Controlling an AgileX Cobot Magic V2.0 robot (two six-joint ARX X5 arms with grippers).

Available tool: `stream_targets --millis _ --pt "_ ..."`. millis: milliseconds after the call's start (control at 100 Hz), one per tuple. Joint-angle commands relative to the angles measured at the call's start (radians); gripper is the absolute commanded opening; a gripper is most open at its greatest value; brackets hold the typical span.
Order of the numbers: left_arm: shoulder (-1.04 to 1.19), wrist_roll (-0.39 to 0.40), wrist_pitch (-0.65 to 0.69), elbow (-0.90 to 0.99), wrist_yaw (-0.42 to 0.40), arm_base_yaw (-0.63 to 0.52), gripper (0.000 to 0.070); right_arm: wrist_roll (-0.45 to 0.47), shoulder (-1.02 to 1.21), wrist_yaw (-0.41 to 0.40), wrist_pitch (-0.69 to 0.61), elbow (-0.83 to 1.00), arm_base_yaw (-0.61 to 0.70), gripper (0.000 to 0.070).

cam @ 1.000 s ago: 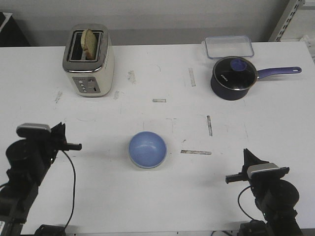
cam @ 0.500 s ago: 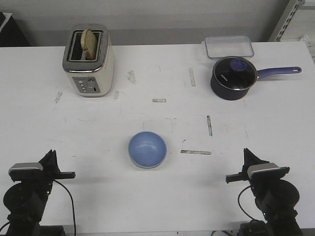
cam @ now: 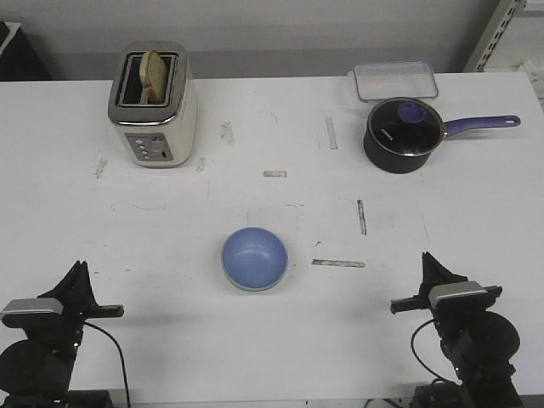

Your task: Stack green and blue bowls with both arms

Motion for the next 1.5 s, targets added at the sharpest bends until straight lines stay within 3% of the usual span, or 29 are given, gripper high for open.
stream_targets --millis 0,260,510,640,1490 --pt "-0.002 -0.005 0.014 0.010 -0.001 0.001 0.0003 0.013 0.002 0.000 0.014 0.000 0.002 0.0000" --pt "-0.050 -0.005 0.021 -0.050 -0.038 0.000 0.0002 0.013 0.002 0.000 0.014 0.000 0.002 0.0000" --pt "-0.178 0.003 0.196 -0.352 -0.049 0.001 0.0002 0.013 0.002 0.000 0.014 0.000 0.002 0.0000" --pt "-0.178 0.003 0.333 -0.475 -0.013 0.000 0.0002 0.013 0.001 0.000 0.014 0.001 0.002 0.0000" --pt "-0.178 0.003 0.297 -0.476 -0.008 0.000 0.0003 0.013 0.001 0.000 0.015 0.001 0.001 0.0000"
